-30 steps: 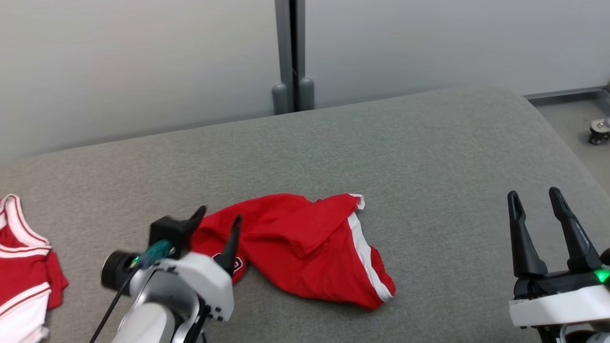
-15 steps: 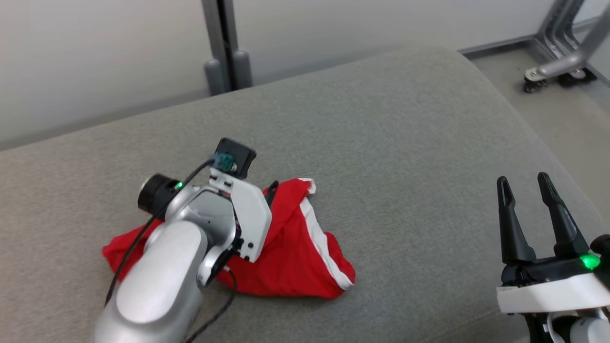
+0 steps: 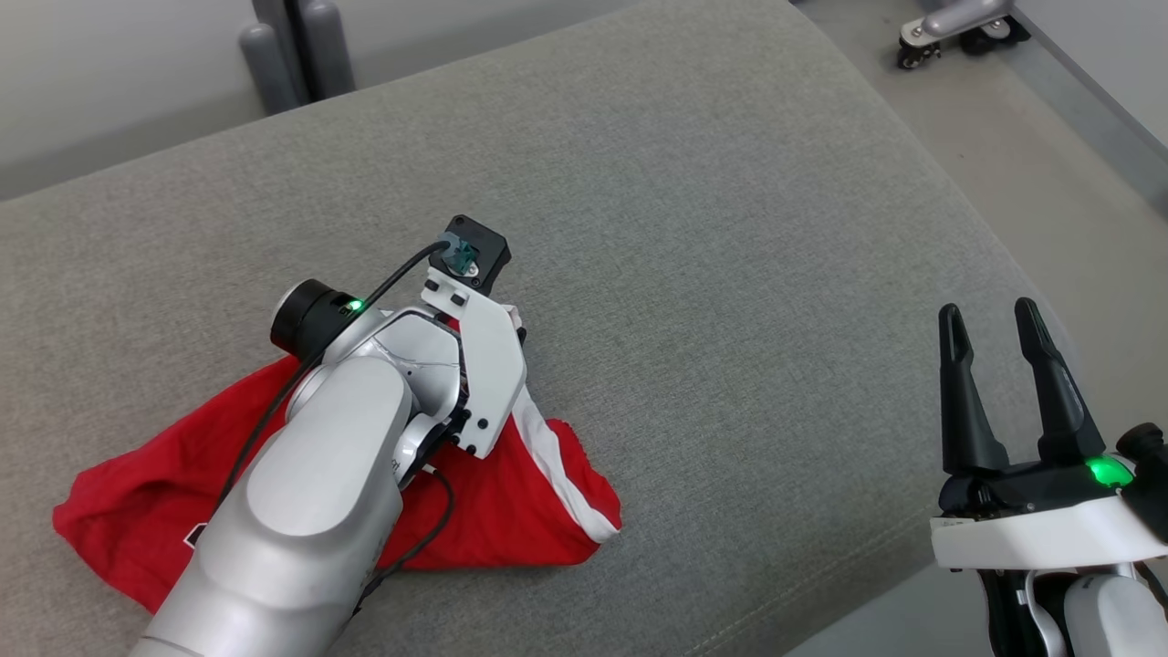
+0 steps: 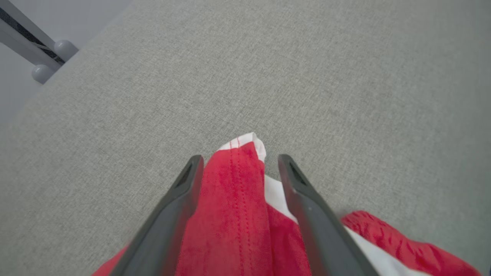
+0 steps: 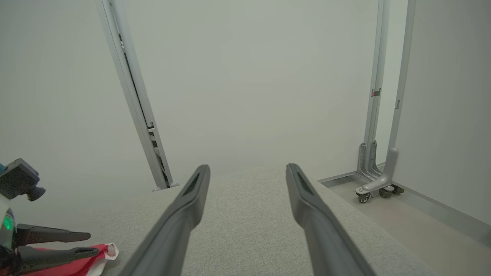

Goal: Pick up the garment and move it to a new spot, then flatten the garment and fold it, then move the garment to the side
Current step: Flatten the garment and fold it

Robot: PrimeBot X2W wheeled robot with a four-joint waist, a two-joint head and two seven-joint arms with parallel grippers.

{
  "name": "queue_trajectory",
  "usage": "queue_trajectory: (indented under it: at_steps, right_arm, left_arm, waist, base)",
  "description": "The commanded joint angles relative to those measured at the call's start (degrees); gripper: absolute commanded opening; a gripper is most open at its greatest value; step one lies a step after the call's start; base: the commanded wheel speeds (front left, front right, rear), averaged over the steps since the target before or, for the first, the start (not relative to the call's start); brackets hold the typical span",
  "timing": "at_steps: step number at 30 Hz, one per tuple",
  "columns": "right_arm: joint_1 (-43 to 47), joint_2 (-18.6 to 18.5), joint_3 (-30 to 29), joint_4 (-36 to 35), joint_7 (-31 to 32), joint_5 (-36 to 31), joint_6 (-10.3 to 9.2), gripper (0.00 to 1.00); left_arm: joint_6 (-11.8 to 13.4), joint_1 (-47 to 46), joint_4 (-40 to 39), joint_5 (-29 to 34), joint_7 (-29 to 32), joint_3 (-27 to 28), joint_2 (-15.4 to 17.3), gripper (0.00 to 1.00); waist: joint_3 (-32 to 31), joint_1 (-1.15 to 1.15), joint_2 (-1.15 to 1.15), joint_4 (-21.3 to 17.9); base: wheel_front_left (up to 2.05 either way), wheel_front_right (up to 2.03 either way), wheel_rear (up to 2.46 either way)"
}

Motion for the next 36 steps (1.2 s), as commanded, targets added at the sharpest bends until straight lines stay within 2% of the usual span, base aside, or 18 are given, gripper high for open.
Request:
queue_trajectory:
  at_steps: [1, 14, 15, 16, 17, 18, 19, 23, 27, 31, 36]
  right_arm:
    - [-0.83, 0.02, 0.0, 0.38, -0.62, 0.36, 0.11, 1.0]
    - [-1.71, 0.27, 0.88, 2.02, -1.62, 0.79, 0.11, 1.0]
    - [-1.88, 0.28, 0.94, 2.11, -1.7, 0.9, 0.11, 1.0]
    - [-2.05, 0.29, 0.94, 2.2, -1.77, 1.01, 0.11, 1.0]
    - [-2.17, 0.29, 0.95, 2.24, -1.82, 1.05, 0.11, 1.0]
    - [-2.14, 0.29, 0.88, 2.28, -1.86, 0.97, 0.11, 1.0]
    - [-2.09, 0.28, 0.78, 2.35, -1.91, 0.99, 0.11, 1.0]
    - [-2.14, 0.27, 0.41, 2.38, -2.03, 1.38, 0.11, 1.0]
    - [-0.6, 0.21, -1.15, 2.19, -2.0, -0.01, 0.11, 1.0]
    - [0.48, -0.52, -2.21, 1.43, -1.09, -0.77, 0.11, 1.0]
    - [1.95, -0.87, -2.78, 0.05, 0.26, -1.11, 0.11, 1.0]
  left_arm:
    - [-0.34, -1.19, 0.87, -0.11, -0.03, -0.3, 0.14, 1.0]
    - [0.26, -3.94, 7.12, 1.81, -1.11, -2.61, 0.22, 1.0]
    - [0.08, -4.26, 7.46, 1.89, -1.28, -2.87, 0.26, 0.92]
    - [-0.11, -4.47, 7.8, 1.98, -1.48, -3.1, 0.21, 0.76]
    - [-0.34, -4.52, 8.11, 1.87, -1.55, -3.22, 0.15, 0.48]
    - [-0.48, -4.66, 8.4, 1.74, -1.93, -3.41, 0.04, 0.28]
    - [-0.75, -4.96, 8.56, 1.75, -2.18, -3.63, -0.05, 0.0]
    - [-1.34, -5.5, 8.98, 1.07, -3.81, -4.17, -0.67, 0.0]
    - [-1.8, -4.56, 6.88, -1.09, -7.27, -4.35, -2.02, 0.0]
    - [-2.26, -2.32, 4.12, -3.5, -8.3, -4.57, -2.57, 0.0]
    - [-2.87, 2.17, -2.16, -6.7, -7.38, -4.15, -1.08, 0.0]
  waist:
    - [0.55, 0.0, 0.0, -0.67]
    - [1.61, 0.0, 0.0, -1.43]
    - [1.74, 0.0, 0.0, -1.41]
    - [1.83, 0.0, 0.0, -1.35]
    - [1.85, 0.0, 0.0, -1.23]
    - [1.8, 0.0, 0.0, -1.04]
    - [1.71, 0.0, 0.0, -0.83]
    - [0.72, 0.0, 0.0, 0.46]
    - [-3.23, 0.0, 0.0, 4.81]
    - [-6.51, 0.0, 0.0, 9.37]
    - [-8.96, 0.0, 0.0, 14.44]
  base:
    - [0.0, 0.0, 0.0]
    - [0.0, 0.0, 0.0]
    - [0.0, 0.0, 0.0]
    - [0.0, 0.0, 0.0]
    - [0.0, 0.0, 0.0]
    - [0.0, 0.0, 0.0]
    - [0.0, 0.0, 0.0]
    - [0.0, 0.0, 0.0]
    - [0.0, 0.0, 0.0]
    - [0.0, 0.0, 0.0]
    - [0.0, 0.0, 0.0]
